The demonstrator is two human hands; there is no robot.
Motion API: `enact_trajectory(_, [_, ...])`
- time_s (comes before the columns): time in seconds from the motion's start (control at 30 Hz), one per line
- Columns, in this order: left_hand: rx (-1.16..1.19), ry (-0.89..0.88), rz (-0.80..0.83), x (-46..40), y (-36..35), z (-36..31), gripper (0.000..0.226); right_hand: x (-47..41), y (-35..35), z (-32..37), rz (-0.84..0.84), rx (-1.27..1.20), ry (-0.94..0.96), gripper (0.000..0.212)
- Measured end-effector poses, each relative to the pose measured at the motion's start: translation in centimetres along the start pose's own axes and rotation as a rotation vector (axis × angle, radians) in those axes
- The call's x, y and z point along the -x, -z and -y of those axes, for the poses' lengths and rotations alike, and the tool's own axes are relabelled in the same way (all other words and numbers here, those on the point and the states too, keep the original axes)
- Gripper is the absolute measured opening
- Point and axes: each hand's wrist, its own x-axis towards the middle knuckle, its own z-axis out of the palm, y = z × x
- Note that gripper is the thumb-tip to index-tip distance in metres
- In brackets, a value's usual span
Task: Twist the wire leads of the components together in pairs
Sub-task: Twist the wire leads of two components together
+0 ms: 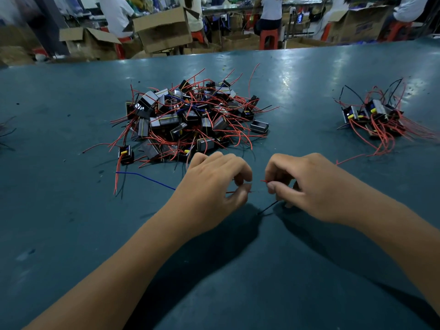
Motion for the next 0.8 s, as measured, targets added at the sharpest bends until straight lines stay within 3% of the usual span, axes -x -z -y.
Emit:
enact_trajectory(0.13, [-0.007, 0.017, 0.099, 0.1, 0.3, 1.0, 0.022, -0.2, -0.6, -0.2, -0.082, -0.219, -0.126, 0.017])
enact_trajectory(0.27, [0.042, 0.017, 0.154, -0.1, 0.3, 1.2, 0.008, -0.4, -1.3, -0.4, -0.096, -0.351, -0.221, 0.016])
enact_trajectory(0.4, [0.217, 0.082, 0.105, -0.2, 0.4, 1.1, 0.004, -0.6, -1.7, -0.5, -0.117, -0.457, -0.262, 0.015])
enact_trajectory(0.8, [0.358, 0.211, 0.025, -0.1, 0.6, 1.2, 0.007, -0.8, -4.0, 1.2, -0.271, -0.786, -0.301, 0.009])
